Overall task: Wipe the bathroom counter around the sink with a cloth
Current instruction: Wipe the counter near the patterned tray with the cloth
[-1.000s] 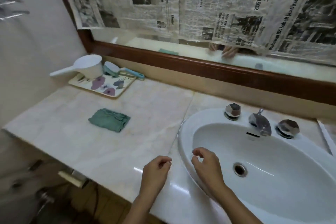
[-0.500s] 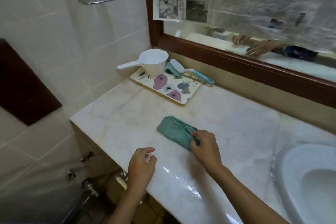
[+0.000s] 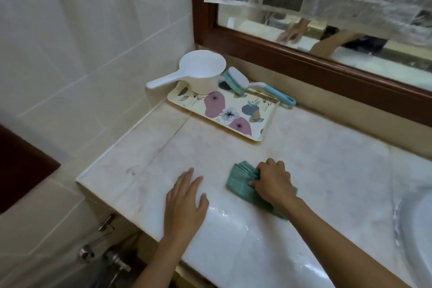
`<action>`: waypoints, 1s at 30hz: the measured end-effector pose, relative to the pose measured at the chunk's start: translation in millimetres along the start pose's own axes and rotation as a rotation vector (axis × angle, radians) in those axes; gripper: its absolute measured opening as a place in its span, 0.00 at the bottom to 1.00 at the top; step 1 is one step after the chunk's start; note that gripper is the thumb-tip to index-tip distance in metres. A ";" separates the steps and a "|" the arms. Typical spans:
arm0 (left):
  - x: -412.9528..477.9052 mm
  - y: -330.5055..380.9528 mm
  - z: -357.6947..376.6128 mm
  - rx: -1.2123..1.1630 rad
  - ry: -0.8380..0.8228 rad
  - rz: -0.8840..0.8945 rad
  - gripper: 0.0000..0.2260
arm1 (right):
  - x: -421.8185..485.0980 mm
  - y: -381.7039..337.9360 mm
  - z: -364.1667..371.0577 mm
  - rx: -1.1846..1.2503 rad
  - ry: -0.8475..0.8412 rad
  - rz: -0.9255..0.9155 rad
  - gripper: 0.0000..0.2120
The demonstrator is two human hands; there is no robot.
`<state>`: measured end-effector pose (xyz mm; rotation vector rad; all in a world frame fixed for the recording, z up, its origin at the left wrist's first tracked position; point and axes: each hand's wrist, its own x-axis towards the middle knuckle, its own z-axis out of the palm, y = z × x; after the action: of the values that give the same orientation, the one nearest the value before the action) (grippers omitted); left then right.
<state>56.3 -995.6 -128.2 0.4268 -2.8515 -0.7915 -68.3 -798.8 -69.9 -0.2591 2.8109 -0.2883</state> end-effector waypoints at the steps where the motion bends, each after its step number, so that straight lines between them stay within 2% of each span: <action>1: -0.4 -0.9 0.2 -0.018 -0.001 0.000 0.25 | 1.0 -1.7 0.0 -0.013 -0.004 -0.014 0.12; 4: 2.6 -2.8 -1.1 -0.052 0.005 0.000 0.22 | 3.6 -6.2 -8.3 0.075 -0.047 -0.054 0.09; 6: 8.6 -2.5 -0.9 -0.056 0.027 -0.004 0.19 | 10.8 -8.0 -22.6 0.190 -0.085 -0.073 0.10; 9: 30.6 1.7 -3.4 -0.041 0.073 -0.008 0.18 | 34.5 -15.6 -54.2 0.282 -0.047 -0.132 0.11; 13: 67.1 5.0 2.6 -0.029 0.073 0.007 0.19 | 87.8 -38.6 -96.2 0.258 0.010 -0.243 0.09; 16: 69.2 0.3 10.7 0.000 0.069 0.024 0.21 | 132.6 -57.6 -113.8 0.226 0.017 -0.275 0.13; 24: 70.8 -1.1 12.1 0.046 0.071 0.032 0.20 | 197.0 -71.9 -74.0 0.117 -0.101 -0.275 0.14; 26: 71.0 -0.5 12.3 0.050 0.076 0.030 0.20 | 197.9 -67.5 -60.3 0.041 -0.055 -0.259 0.15; 30: 71.4 1.3 12.9 0.064 0.098 0.033 0.19 | 187.4 -57.6 -37.2 -0.074 0.215 -0.222 0.25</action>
<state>-14.5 -1010.6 -133.5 0.4139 -2.7912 -0.6559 -247.4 -886.8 -74.4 -0.5924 3.0110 -0.2764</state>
